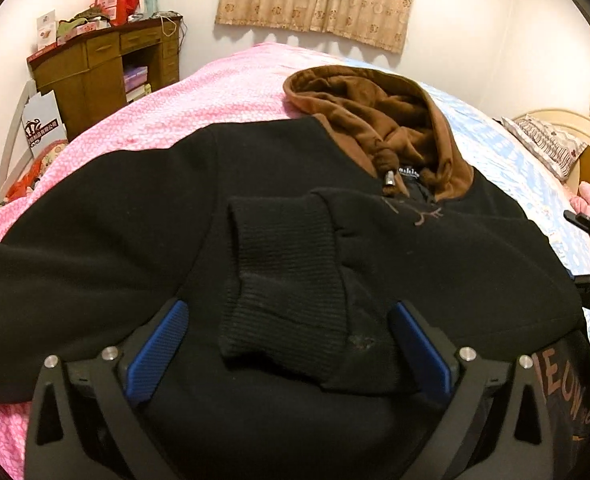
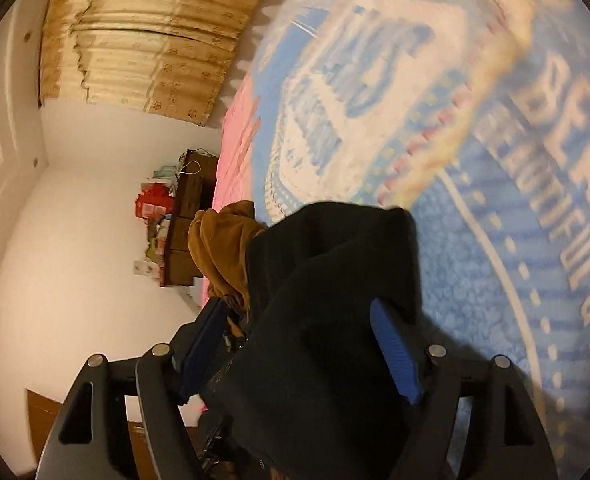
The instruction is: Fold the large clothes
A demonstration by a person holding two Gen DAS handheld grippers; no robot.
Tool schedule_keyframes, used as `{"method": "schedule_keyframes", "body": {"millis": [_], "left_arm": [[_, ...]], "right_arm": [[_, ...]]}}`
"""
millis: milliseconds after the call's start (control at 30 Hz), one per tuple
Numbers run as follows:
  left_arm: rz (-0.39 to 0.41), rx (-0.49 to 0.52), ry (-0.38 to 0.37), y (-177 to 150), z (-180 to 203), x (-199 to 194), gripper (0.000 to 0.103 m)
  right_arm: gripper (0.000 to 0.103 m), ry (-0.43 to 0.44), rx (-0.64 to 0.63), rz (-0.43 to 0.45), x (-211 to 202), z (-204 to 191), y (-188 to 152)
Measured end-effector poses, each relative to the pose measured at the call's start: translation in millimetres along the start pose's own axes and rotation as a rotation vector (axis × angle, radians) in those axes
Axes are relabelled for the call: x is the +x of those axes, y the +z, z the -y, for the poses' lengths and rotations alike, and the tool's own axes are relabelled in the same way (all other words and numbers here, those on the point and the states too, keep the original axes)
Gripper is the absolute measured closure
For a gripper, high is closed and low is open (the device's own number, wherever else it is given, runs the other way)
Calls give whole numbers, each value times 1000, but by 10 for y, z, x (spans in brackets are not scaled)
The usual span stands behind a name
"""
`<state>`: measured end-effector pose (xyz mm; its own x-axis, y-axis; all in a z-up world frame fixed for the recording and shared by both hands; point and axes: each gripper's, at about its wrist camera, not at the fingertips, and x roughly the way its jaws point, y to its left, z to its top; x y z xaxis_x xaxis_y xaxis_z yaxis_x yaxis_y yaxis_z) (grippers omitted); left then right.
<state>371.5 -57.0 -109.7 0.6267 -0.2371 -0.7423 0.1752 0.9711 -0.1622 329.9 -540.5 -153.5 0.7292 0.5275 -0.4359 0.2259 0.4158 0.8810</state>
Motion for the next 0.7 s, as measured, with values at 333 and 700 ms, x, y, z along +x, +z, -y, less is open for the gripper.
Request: {"method": "schedule_keyframes", "body": {"millis": [333,700], "left_arm": [[29,-38,-48,-16,-72,-53,0],[71,-96,-127,-35,-186,-127,0]], "right_arm": [[28,-469,-356,12,224,-513,-207],[80,-803,-748,152,490,-810,-521]]}}
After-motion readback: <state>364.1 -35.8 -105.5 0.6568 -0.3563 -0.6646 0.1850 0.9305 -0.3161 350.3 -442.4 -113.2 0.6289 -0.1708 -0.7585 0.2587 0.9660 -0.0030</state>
